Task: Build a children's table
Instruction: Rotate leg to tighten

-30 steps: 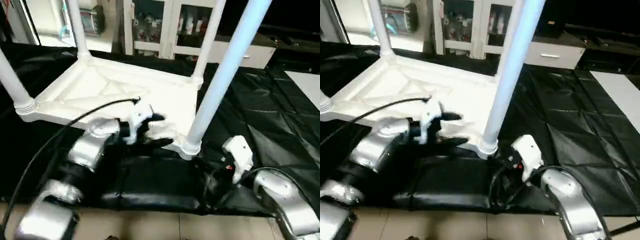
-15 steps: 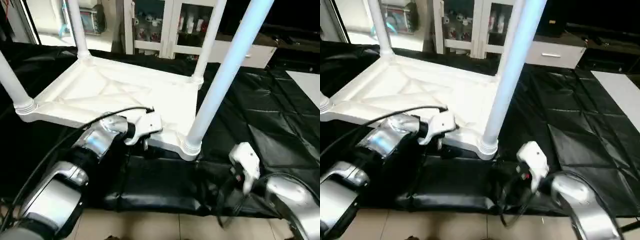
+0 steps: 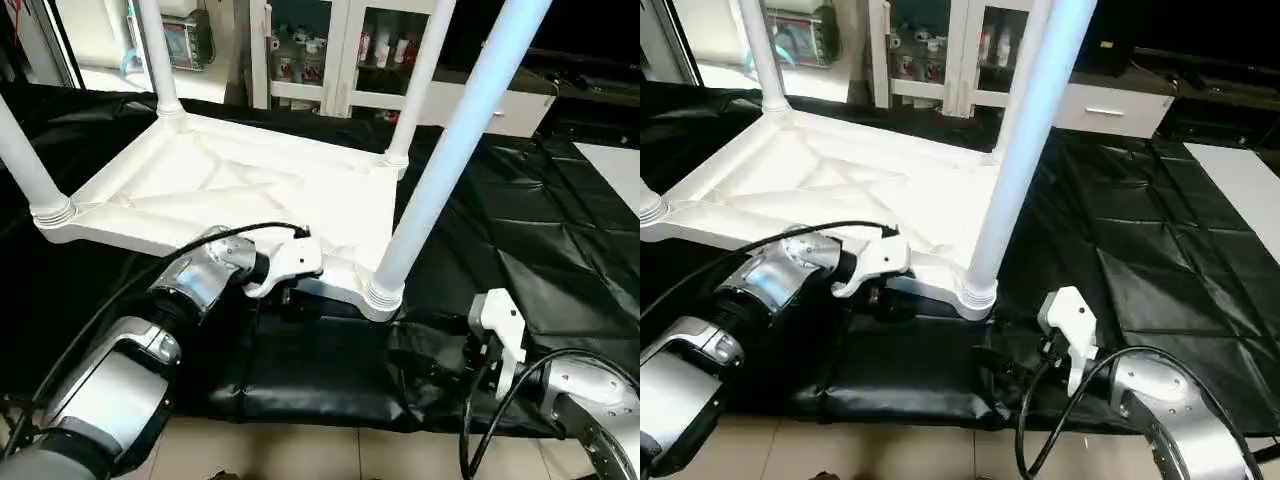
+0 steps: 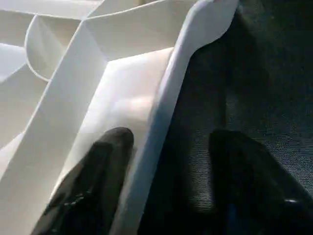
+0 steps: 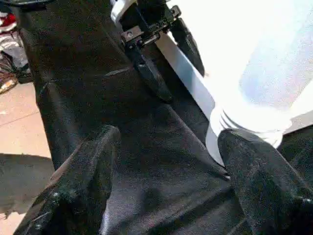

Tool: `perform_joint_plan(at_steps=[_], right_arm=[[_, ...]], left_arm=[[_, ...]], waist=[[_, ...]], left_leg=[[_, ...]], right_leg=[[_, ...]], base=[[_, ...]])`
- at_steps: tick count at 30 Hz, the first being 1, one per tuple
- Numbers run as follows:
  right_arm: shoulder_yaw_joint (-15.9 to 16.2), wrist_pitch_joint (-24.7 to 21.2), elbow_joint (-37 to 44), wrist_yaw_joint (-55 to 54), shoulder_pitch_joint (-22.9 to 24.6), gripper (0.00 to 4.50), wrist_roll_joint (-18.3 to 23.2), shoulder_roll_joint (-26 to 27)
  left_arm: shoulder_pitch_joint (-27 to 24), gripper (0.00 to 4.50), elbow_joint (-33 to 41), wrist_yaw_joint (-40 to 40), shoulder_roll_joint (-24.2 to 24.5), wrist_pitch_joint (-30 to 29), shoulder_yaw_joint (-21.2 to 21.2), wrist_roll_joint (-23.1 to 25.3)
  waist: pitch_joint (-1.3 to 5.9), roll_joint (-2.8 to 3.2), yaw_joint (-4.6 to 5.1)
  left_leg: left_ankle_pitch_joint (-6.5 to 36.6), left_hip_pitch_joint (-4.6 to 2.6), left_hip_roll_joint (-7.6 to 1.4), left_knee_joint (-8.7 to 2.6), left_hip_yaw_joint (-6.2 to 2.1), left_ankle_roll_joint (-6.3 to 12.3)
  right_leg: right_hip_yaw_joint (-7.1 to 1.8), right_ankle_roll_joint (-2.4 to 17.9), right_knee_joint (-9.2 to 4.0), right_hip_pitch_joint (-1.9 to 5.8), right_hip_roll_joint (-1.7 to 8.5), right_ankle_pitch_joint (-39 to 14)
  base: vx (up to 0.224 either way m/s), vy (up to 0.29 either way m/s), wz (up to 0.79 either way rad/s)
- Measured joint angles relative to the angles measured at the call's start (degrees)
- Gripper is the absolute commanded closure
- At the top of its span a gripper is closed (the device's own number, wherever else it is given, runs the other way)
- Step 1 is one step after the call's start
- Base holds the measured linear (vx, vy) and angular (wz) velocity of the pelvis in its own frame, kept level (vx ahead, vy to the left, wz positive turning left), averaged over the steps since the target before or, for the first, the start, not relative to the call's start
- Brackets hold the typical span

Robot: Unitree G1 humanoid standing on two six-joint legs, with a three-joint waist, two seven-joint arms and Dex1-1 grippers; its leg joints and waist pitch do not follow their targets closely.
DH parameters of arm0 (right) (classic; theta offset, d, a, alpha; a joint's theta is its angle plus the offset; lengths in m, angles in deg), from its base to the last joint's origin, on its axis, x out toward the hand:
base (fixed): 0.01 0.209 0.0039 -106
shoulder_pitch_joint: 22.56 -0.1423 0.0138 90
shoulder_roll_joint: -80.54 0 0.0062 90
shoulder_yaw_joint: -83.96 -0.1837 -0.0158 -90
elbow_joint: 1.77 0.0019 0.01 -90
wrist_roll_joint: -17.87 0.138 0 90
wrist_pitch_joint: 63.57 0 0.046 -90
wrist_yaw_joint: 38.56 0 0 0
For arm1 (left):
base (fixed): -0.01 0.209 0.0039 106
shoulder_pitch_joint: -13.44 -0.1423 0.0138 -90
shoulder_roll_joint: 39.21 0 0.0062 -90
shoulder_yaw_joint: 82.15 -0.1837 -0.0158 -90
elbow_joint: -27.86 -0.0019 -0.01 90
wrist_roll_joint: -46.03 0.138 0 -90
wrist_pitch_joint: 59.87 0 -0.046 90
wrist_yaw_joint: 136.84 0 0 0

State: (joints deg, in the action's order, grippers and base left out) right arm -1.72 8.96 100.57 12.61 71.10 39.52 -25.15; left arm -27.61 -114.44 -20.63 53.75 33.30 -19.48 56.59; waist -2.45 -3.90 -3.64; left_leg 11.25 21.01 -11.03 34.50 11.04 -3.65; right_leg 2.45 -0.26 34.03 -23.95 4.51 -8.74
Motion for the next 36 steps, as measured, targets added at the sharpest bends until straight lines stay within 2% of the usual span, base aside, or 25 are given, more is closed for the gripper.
perform_joint_plan(at_steps=[1, 6, 7, 10, 11, 20, 24, 29, 36], right_arm=[[-0.01, 0.0, -0.03, -0.01, -0.01, 0.98, 0.0, 0.0], [-0.01, 0.08, -0.07, -0.05, -0.01, 0.98, -0.02, -0.01], [-0.01, 0.11, -0.11, -0.06, -0.01, 0.98, -0.02, -0.01], [-0.01, 0.18, -0.26, -0.11, -0.01, 0.98, -0.04, -0.01], [-0.01, 0.2, -0.27, -0.12, -0.01, 0.98, -0.05, -0.01], [-0.01, 0.62, -1.24, -0.14, -0.04, 0.98, -0.09, 0.0], [0.0, 0.74, -1.31, -0.14, -0.09, 0.98, -0.2, 0.01], [0.0, 0.87, -1.46, -0.16, -0.09, 0.98, -0.25, 0.02], [0.11, 1.41, -1.66, -0.16, -0.21, 0.98, -0.3, 0.13]], left_arm=[[0.36, 1.76, 0.01, 0.12, -0.03, -0.61, -0.34, 0.57], [1.01, 2.08, 0.01, 1.39, -0.34, -3.22, -0.6, 2.3], [1.21, 2.27, 0.01, 1.7, -0.56, -4.21, -0.59, 2.68], [1.34, 2.38, 0.43, 2.49, -0.94, -6.41, -0.55, 2.98], [1.35, 2.58, 0.75, 2.77, -0.95, -6.97, -0.55, 3.12], [-0.01, 3.16, 6.15, 3.8, -1.28, -14.41, 0.63, 3.06], [-1.96, 3.39, 10.98, 5.71, -1.6, -20.06, 1.1, 3.06], [-5.87, 3.54, 18.14, 8.92, -1.11, -27.02, 3.45, 3.07], [-11.56, 3.83, 28.28, 10.38, 2.77, -32.94, 5.7, 3.09]], waist=[[0.0, 0.0, 0.02], [0.0, -0.01, 0.06], [0.0, -0.01, 0.05], [0.0, -0.01, 0.04], [0.0, -0.01, 0.06], [-0.05, -0.1, 0.05], [-0.07, -0.13, 0.69], [-0.08, -0.14, 1.94], [-0.1, -0.24, 2.51]], left_leg=[[0.0, 0.0, 0.0, 0.0, 0.0, 0.0], [0.0, 0.0, 0.0, 0.0, 0.0, 0.0], [0.0, 0.0, 0.0, 0.0, 0.0, 0.0], [0.0, -0.01, 0.0, 0.0, 0.0, 0.0], [0.0, -0.01, 0.01, 0.0, 0.0, 0.0], [0.02, 0.05, 0.01, 0.0, 0.01, 0.02], [0.04, 0.04, -0.01, -0.02, 0.04, 0.04], [0.04, 0.05, -0.03, -0.06, 0.05, 0.04], [0.04, 0.0, -0.06, -0.09, 0.01, 0.02]], right_leg=[[0.0, 0.0, 0.0, 0.0, 0.0, 0.0], [0.0, 0.0, 0.0, 0.0, 0.0, 0.0], [0.0, 0.0, 0.0, 0.0, 0.0, 0.0], [0.0, -0.01, 0.0, 0.01, 0.01, -0.01], [0.0, -0.01, 0.0, 0.0, 0.01, -0.01], [0.0, 0.19, -0.03, -0.02, 0.01, 0.1], [0.01, 0.21, -0.05, -0.05, 0.01, 0.12], [0.04, -0.03, -0.04, -0.04, -0.01, -0.03], [0.11, -0.08, -0.04, -0.06, -0.02, -0.06]], base=[[0.0, 0.0, 0.0], [0.0, 0.0, 0.0], [0.0, 0.0, 0.0], [0.0, 0.0, 0.0], [0.0, 0.0, 0.0], [0.0, 0.0, 0.0], [0.0, 0.0, 0.0], [0.0, 0.0, 0.0], [0.0, 0.0, 0.0]])
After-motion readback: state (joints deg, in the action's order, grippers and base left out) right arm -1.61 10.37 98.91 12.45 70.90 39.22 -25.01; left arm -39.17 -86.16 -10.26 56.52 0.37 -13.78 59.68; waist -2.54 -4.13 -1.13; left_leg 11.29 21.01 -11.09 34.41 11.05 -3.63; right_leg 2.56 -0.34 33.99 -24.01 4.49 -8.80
